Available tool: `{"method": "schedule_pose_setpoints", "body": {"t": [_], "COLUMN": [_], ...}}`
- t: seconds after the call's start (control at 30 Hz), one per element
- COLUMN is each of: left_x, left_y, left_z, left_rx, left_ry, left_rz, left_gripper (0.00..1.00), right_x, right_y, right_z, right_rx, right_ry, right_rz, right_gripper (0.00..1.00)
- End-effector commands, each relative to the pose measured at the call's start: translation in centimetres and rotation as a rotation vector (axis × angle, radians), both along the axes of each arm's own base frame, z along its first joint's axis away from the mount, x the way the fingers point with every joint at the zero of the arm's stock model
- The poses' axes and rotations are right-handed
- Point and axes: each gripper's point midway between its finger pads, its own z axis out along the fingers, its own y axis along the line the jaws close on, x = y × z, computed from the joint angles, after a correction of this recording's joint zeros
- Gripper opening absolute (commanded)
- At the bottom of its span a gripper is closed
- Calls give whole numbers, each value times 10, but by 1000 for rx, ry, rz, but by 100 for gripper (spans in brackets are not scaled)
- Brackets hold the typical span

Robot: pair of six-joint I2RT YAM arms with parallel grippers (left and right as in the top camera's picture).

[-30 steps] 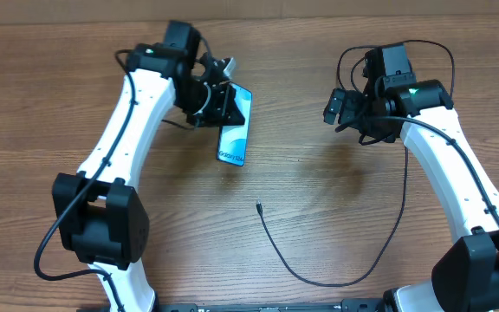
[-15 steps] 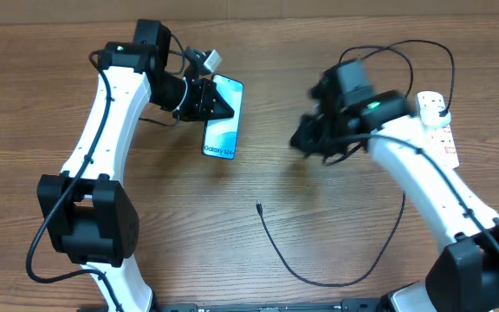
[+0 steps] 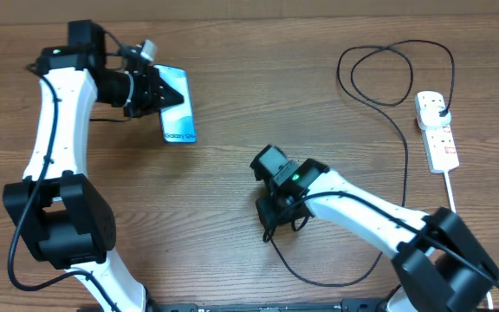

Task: Plug charger to phone and switch on socket
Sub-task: 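Lift the phone up and back with the left gripper, then grasp the black USB-C cable plug with the right gripper and raise it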

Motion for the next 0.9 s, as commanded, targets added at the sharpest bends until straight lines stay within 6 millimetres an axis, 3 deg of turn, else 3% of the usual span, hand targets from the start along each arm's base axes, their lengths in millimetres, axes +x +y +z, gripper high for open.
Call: {"method": "schedule_pose_setpoints", "body": {"t": [0.0, 0.27, 0.43, 0.57, 0.87], "left_x": [2, 0, -1, -2, 1], "left_y": [-3, -17, -20, -23, -23], "left_z": [7, 2, -3, -3, -2], "left_rx": [-28, 10, 50, 50, 50], "left_ry": [0, -3, -1, 1, -8], "left_rz": [11, -28, -38, -42, -40], "left_gripper": [4, 4, 4, 4, 4], "right_x": [1, -5, 21, 37, 52], "right_y": [-4, 0, -47, -74, -61], "right_z": [-19, -30, -27, -24, -30], "right_rx": [-59, -73, -302, -376, -135], "right_ry": [-38, -35, -194, -234, -86], "right_rz": [0, 1, -168, -258, -355], "right_gripper": [55, 32, 51, 57, 57]}}
